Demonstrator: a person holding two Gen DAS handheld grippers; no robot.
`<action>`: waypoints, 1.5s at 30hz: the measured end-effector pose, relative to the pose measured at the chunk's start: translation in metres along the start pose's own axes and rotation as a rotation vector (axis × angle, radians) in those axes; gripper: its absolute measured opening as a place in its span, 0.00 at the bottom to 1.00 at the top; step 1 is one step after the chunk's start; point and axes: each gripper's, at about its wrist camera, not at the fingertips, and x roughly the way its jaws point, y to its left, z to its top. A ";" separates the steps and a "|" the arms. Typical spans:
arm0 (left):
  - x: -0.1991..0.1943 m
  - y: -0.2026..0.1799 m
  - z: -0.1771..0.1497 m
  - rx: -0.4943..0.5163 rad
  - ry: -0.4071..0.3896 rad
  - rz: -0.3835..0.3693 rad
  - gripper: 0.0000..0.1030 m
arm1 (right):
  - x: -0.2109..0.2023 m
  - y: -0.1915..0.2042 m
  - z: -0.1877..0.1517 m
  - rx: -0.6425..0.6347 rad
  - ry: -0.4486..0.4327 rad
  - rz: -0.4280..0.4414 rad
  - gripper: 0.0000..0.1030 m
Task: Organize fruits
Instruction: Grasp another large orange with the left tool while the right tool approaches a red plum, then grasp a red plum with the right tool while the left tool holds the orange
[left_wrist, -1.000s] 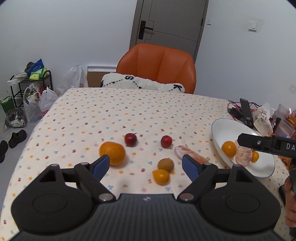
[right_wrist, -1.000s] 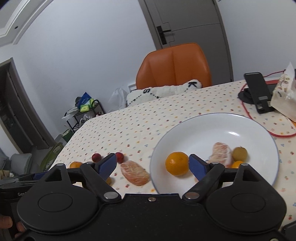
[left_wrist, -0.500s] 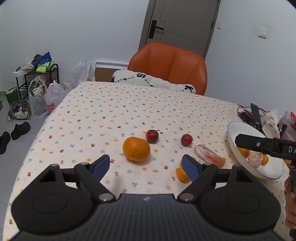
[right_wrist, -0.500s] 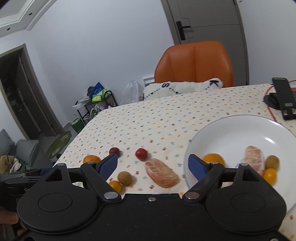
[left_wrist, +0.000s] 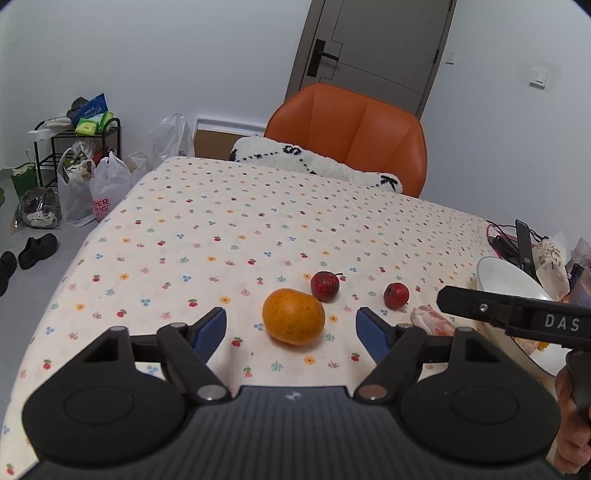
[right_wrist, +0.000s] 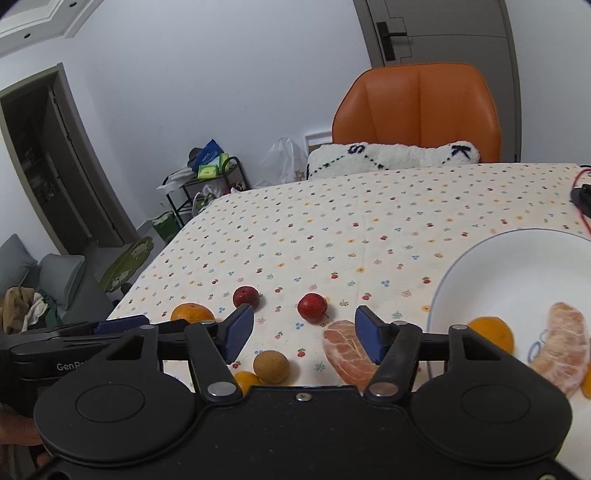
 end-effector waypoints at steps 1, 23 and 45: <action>0.003 0.000 0.000 0.000 0.004 -0.003 0.66 | 0.002 0.000 0.000 0.000 0.004 0.002 0.57; 0.023 0.006 0.004 -0.015 0.043 -0.014 0.40 | 0.054 0.008 0.001 -0.032 0.100 -0.006 0.20; -0.005 -0.043 0.010 0.036 -0.021 -0.047 0.40 | -0.020 -0.019 0.008 0.018 -0.043 0.005 0.20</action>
